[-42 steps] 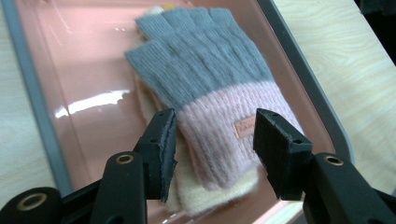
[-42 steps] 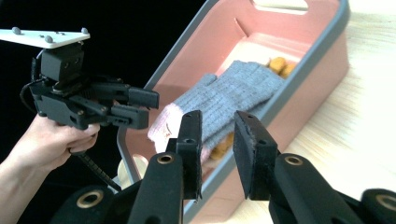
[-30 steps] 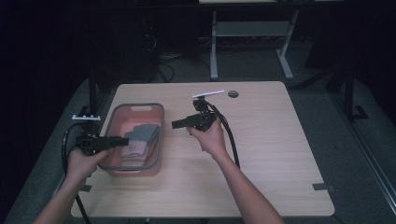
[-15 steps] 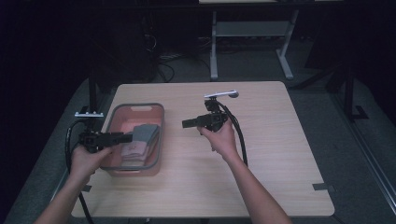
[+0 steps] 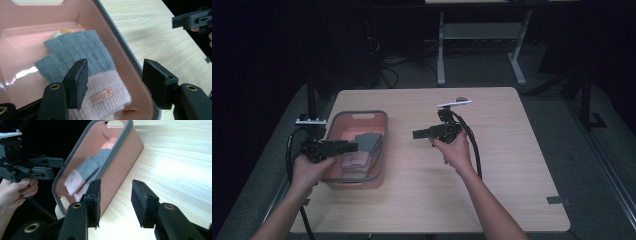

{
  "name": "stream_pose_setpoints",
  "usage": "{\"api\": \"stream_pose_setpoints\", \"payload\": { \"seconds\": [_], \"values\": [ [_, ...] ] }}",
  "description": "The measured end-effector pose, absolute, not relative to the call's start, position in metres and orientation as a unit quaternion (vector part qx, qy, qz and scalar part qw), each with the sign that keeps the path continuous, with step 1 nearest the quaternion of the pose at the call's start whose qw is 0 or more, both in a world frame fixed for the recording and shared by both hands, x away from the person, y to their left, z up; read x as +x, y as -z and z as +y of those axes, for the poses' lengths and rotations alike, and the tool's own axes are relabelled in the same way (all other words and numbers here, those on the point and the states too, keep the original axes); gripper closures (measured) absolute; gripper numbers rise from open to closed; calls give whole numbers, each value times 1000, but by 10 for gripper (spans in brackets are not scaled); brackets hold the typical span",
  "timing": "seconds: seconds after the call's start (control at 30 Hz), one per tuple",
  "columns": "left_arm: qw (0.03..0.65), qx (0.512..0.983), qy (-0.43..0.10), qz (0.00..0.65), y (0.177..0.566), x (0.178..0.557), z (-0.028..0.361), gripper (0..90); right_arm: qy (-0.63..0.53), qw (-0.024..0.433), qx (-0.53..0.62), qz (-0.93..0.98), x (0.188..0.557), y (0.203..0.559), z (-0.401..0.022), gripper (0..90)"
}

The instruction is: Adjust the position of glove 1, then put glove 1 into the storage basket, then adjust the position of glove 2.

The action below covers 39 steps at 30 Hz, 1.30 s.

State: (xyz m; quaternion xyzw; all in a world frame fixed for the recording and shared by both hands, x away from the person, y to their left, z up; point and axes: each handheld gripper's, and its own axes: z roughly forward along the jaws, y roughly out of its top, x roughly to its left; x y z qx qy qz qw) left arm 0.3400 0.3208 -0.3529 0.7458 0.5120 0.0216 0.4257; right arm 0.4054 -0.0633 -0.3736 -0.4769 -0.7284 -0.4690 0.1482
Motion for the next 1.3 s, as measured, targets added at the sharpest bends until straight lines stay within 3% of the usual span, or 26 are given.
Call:
{"api": "stream_pose_setpoints", "payload": {
  "seconds": [1.3],
  "values": [
    [436,765,-8,473,344,344,274,338,472,131,-514,-704,390,382,-119,546]
  ]
}}
